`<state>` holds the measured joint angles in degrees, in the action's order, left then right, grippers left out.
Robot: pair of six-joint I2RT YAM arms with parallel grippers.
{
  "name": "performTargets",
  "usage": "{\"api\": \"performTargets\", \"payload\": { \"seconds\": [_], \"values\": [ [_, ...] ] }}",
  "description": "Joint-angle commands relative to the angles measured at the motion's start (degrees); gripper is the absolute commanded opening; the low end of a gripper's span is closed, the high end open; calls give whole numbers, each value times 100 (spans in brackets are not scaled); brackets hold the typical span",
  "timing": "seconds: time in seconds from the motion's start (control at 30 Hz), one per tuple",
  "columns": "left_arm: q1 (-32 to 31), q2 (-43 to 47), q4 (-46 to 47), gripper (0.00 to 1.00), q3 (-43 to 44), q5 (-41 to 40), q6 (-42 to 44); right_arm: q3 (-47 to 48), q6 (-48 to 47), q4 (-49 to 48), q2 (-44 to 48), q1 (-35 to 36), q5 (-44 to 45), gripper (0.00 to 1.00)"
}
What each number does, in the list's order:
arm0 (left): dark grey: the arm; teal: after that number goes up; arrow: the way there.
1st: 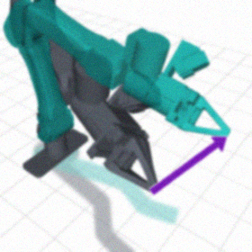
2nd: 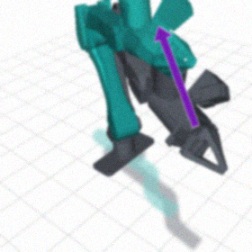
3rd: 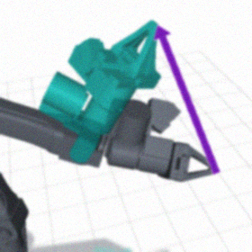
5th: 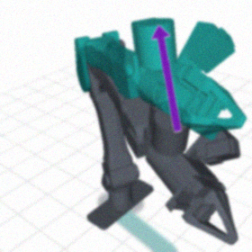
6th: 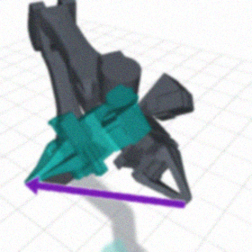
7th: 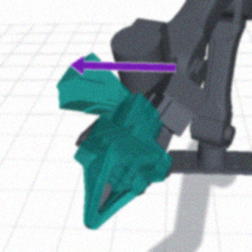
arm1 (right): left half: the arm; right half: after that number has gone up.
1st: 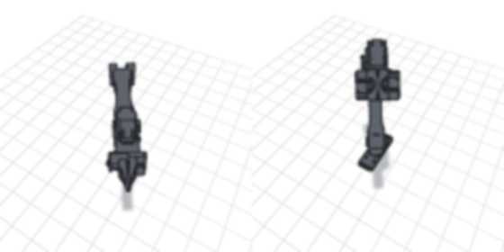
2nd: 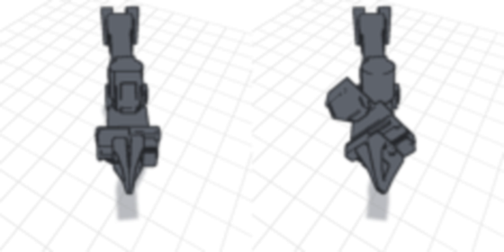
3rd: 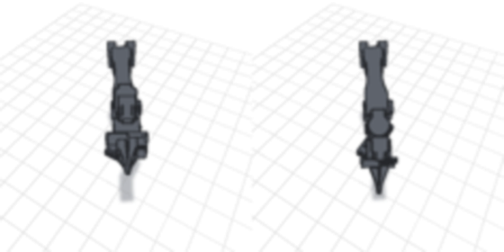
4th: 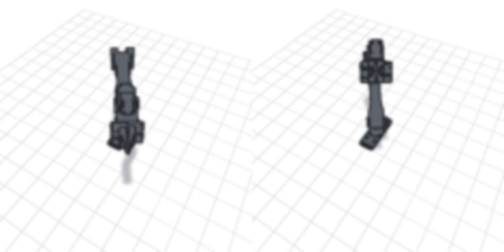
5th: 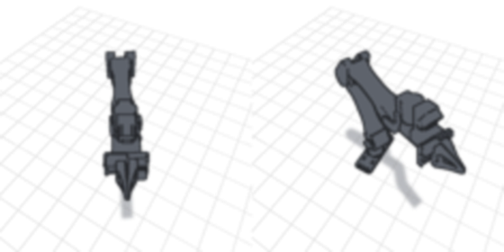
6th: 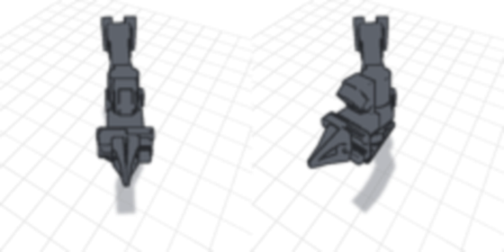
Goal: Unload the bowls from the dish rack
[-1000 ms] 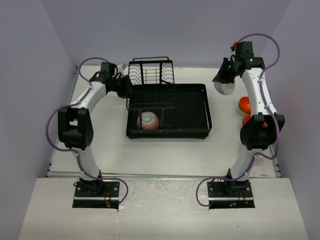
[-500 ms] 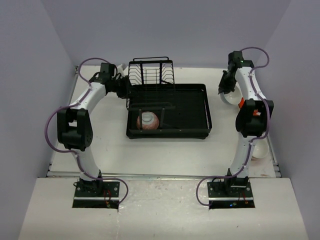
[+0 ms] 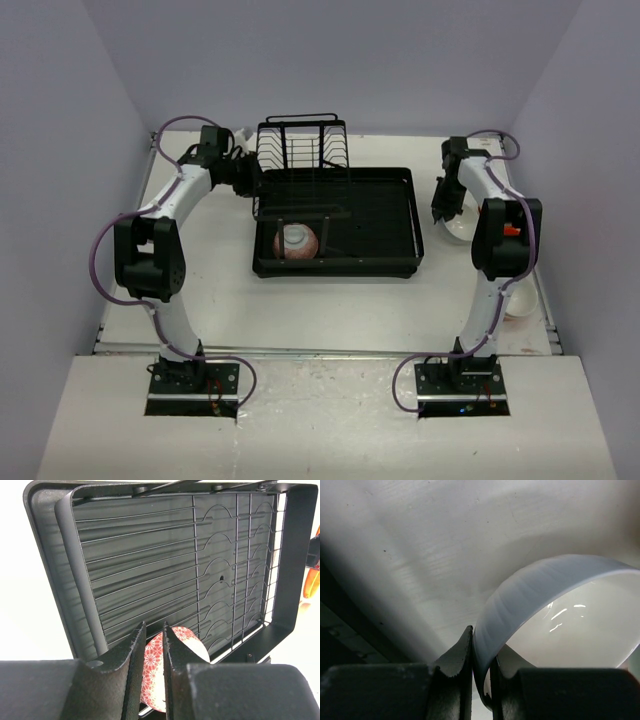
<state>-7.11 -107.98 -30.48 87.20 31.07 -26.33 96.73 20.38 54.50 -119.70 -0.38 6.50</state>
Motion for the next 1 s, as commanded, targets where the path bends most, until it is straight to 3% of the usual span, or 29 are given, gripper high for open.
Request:
{"api": "performTargets", "payload": {
  "seconds": [0.0, 0.3, 0.4, 0.43, 0.6, 0.97],
  "values": [
    [61, 58, 25, 20, 201, 66, 137, -198, -87, -335, 412, -6, 431, 0],
    [105, 41, -11, 21, 289, 75, 181, -584, -122, -405, 579, 337, 642, 0],
    [131, 6, -63, 21, 385, 57, 181, -672, -43, -414, 702, 425, 467, 5],
    [131, -12, -81, 22, 394, 66, 181, -681, -26, -414, 737, 434, 422, 13],
    [131, 5, -133, 22, 412, 57, 172, -559, 45, -326, 904, 451, 177, 31],
    [131, 207, -502, 22, 430, -311, 286, -637, 141, -264, 1211, 469, 185, 41]
  ]
}}
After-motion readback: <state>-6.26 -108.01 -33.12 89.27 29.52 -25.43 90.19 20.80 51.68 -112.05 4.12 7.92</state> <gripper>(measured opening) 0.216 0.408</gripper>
